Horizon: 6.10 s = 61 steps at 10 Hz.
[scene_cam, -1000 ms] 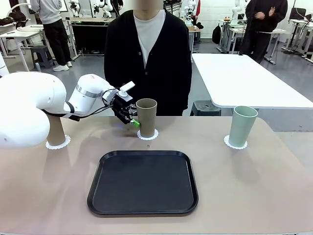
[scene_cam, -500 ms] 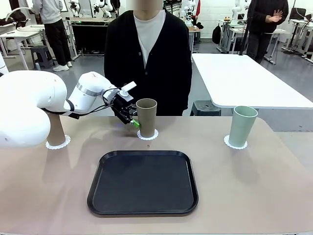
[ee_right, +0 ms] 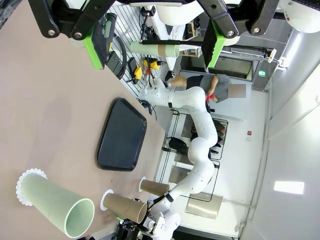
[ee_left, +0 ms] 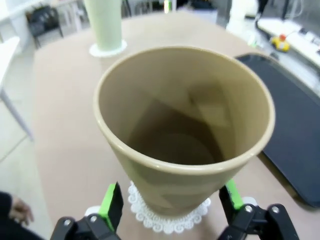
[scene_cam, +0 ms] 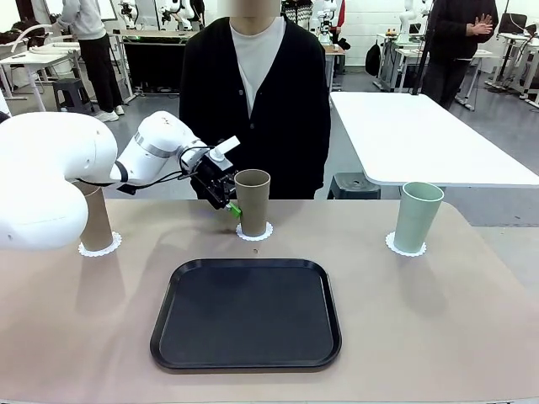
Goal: Place coasters on the table and set cups on them.
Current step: Take one Reusable plastic cup from the Flat Tray and place it on a coaster set by the human.
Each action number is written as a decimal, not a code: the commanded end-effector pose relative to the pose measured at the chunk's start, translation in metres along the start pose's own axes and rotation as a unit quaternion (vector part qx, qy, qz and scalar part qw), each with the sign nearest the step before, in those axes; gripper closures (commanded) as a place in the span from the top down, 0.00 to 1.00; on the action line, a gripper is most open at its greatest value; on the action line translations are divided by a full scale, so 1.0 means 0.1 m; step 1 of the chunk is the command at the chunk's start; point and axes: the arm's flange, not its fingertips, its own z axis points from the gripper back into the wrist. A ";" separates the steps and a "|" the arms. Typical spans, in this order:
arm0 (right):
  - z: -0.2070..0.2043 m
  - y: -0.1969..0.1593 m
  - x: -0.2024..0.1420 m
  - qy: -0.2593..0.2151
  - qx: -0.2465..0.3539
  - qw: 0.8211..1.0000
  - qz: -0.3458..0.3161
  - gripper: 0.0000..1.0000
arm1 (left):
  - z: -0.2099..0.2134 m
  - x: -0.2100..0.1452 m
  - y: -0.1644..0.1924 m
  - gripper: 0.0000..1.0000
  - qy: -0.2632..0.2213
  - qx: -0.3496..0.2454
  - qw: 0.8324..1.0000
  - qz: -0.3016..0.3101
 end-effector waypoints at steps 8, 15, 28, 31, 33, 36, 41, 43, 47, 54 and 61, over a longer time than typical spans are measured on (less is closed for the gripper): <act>0.01 0.00 0.00 -0.001 0.001 1.000 -0.002 1.00 | 0.62 1.31 -1.22 1.00 0.405 0.040 0.906 0.120; 0.01 0.00 0.00 -0.001 0.001 1.000 -0.002 1.00 | 0.84 2.13 -1.98 1.00 0.351 0.306 0.827 0.314; 0.01 0.00 0.00 -0.001 0.001 1.000 -0.002 1.00 | 0.59 2.42 -3.11 1.00 0.219 0.356 0.725 0.547; 0.01 0.00 0.00 -0.001 0.001 1.000 -0.002 1.00 | 0.33 2.16 -3.57 1.00 0.240 0.333 0.665 0.624; 0.01 0.00 0.00 -0.001 0.001 1.000 -0.002 1.00 | 0.41 2.20 -3.55 1.00 0.236 0.334 0.680 0.608; 0.01 0.00 0.00 -0.001 0.001 1.000 -0.002 1.00 | 0.73 1.68 -3.77 1.00 0.083 0.172 0.766 0.613; 0.01 0.00 0.00 -0.001 0.001 1.000 -0.002 1.00 | 1.63 0.52 -4.57 1.00 -0.253 0.037 0.775 0.578; 0.01 0.00 0.00 -0.001 0.001 1.000 -0.002 1.00 | 1.96 0.32 -5.03 1.00 -0.320 0.064 0.743 0.584; 0.01 0.00 0.00 -0.001 0.001 1.000 -0.002 1.00 | 2.28 -0.09 -5.41 1.00 -0.325 0.135 0.628 0.694; 0.01 0.00 0.00 -0.001 0.001 1.000 -0.002 1.00 | 2.40 0.13 -5.26 1.00 -0.335 0.135 0.603 0.711; 0.01 0.00 0.00 -0.001 0.001 1.000 -0.002 1.00 | 2.46 0.00 -5.35 1.00 -0.333 0.141 0.605 0.709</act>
